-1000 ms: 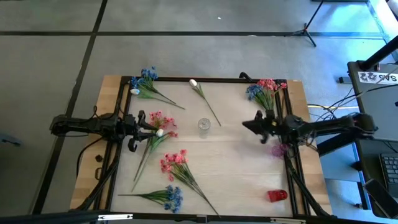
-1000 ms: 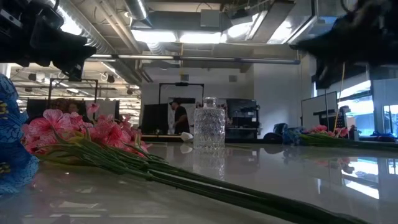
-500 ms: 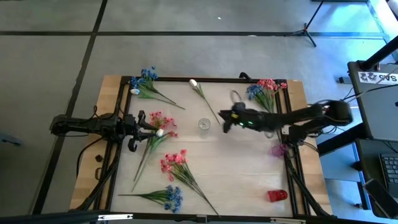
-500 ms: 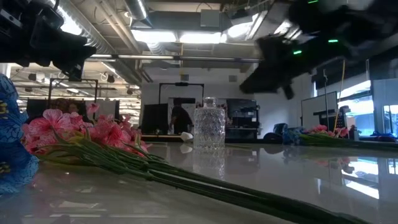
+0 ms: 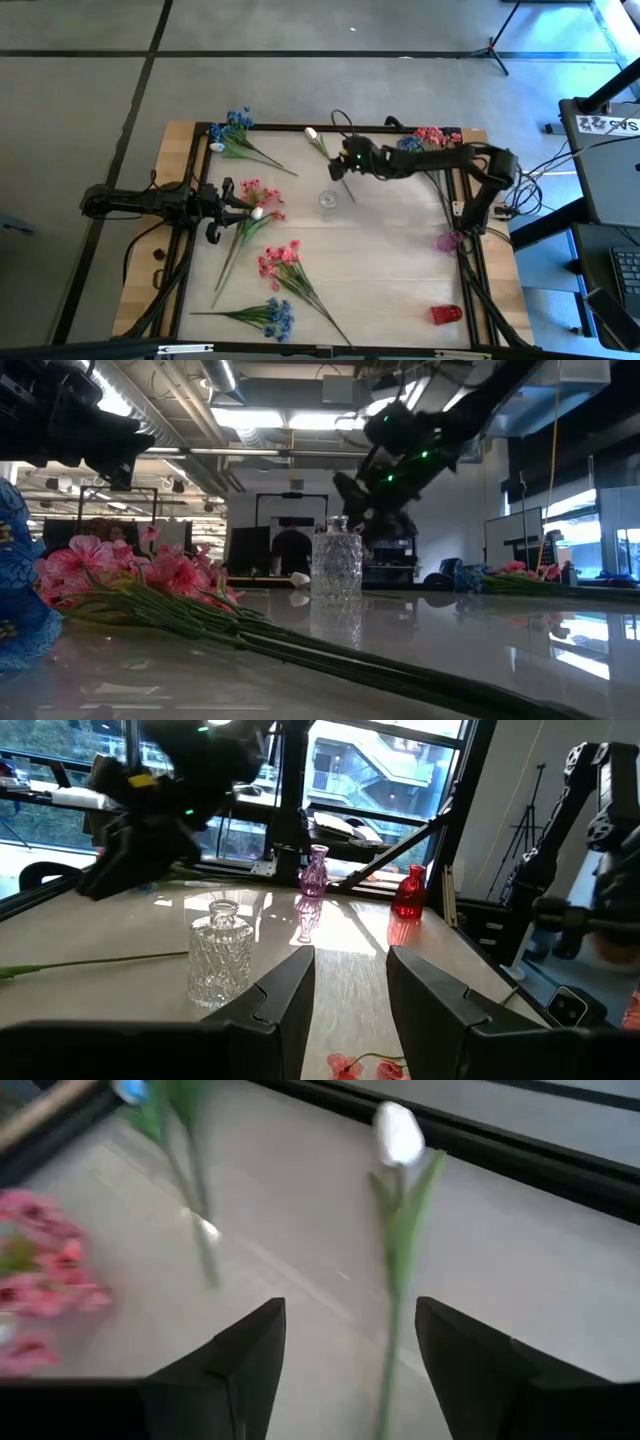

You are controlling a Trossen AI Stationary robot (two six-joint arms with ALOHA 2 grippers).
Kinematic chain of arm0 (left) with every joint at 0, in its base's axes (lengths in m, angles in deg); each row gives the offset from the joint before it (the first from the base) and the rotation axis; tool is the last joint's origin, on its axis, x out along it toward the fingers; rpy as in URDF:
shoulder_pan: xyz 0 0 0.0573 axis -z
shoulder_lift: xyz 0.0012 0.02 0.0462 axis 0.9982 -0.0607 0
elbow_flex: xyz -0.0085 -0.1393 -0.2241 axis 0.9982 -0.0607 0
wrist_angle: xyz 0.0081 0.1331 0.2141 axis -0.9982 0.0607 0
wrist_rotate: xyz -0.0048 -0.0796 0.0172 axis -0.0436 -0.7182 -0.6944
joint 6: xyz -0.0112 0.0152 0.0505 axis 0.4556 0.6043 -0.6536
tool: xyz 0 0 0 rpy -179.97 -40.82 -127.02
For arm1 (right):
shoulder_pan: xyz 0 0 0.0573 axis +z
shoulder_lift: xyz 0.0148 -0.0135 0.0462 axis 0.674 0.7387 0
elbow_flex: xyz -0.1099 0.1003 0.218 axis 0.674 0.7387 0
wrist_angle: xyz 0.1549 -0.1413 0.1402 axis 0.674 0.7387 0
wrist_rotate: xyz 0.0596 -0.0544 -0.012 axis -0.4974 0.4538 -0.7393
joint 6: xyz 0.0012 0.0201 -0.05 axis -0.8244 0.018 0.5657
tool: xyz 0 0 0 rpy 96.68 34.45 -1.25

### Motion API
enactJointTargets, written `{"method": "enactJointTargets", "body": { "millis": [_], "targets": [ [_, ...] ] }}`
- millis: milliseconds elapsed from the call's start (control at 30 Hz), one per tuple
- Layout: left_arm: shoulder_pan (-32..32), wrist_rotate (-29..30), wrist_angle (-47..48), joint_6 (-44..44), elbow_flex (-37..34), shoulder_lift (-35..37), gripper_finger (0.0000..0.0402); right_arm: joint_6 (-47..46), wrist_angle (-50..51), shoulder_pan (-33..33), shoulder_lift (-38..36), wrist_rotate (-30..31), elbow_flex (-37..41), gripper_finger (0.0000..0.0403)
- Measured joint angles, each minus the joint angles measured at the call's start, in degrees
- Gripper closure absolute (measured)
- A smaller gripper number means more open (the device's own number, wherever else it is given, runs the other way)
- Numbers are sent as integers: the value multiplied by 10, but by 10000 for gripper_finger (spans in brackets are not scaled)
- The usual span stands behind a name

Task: Sort flowers into vase by color
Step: Put the top right white flower into the transparent vase

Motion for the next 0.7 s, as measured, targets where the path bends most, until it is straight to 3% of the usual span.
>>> {"method": "enactJointTargets", "body": {
  "millis": [300,533,700],
  "targets": [
    [0,0,0,0,0,0,278,47,8,-28,99,-33,-48,178],
    [0,2,0,0,0,0,278,65,71,-20,111,-10,-48,179],
    [0,4,0,0,0,0,278,81,111,-3,110,6,-50,220]
  ]
}}
